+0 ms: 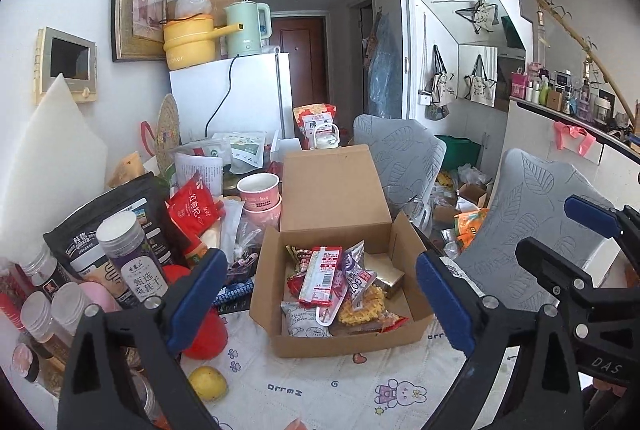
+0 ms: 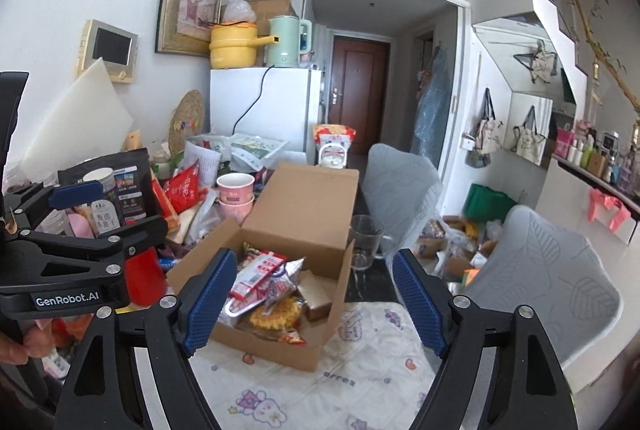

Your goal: Organize snacks

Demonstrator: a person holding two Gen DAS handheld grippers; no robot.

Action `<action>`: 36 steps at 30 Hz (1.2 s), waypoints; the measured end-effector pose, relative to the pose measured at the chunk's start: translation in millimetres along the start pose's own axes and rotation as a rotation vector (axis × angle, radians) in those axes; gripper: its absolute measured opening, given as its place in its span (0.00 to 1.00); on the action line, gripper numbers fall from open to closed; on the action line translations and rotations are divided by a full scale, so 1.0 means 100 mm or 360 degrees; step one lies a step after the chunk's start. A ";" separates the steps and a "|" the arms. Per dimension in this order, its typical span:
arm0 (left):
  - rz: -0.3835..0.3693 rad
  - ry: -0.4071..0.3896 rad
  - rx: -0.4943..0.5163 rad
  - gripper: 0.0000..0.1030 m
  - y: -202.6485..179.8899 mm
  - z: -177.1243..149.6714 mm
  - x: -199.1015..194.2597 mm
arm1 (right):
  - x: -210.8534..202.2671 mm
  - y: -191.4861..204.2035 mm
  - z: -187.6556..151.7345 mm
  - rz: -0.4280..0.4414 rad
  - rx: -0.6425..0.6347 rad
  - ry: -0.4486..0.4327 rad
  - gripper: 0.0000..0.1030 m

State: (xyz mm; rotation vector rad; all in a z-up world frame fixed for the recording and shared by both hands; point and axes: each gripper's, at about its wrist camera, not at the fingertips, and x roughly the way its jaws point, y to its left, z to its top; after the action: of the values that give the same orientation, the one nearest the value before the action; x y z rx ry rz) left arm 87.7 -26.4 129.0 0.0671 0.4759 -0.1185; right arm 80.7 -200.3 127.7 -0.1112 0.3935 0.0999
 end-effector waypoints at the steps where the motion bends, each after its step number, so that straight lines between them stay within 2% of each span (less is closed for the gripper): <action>1: -0.0001 -0.0009 0.0000 0.94 -0.01 -0.03 -0.07 | -0.05 0.00 -0.02 -0.0005 0.0006 -0.0002 0.80; 3: 0.0007 -0.0020 -0.0001 0.94 -0.02 -0.07 -0.16 | -0.13 0.01 -0.08 -0.0013 0.0004 -0.0006 0.84; 11: -0.0006 -0.0025 0.0019 0.94 -0.11 -0.33 -0.44 | -0.42 0.02 -0.33 -0.0065 0.0053 -0.0007 0.84; 17: -0.0010 -0.0008 0.0033 0.94 -0.16 -0.57 -0.58 | -0.50 0.03 -0.55 -0.0110 0.0086 0.0047 0.85; 28: -0.0024 0.0062 0.0019 0.94 -0.21 -0.93 -0.64 | -0.60 0.06 -0.92 -0.0125 0.0141 0.0146 0.85; 36: -0.0078 0.0143 -0.0064 0.94 -0.21 -1.10 -0.57 | -0.61 0.11 -1.05 -0.0103 0.0108 0.0191 0.85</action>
State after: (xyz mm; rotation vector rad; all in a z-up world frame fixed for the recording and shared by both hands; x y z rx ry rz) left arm -15.7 -31.8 57.0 0.0211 0.5697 -0.1546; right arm -15.8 -207.4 53.5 -0.0629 0.5122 0.0157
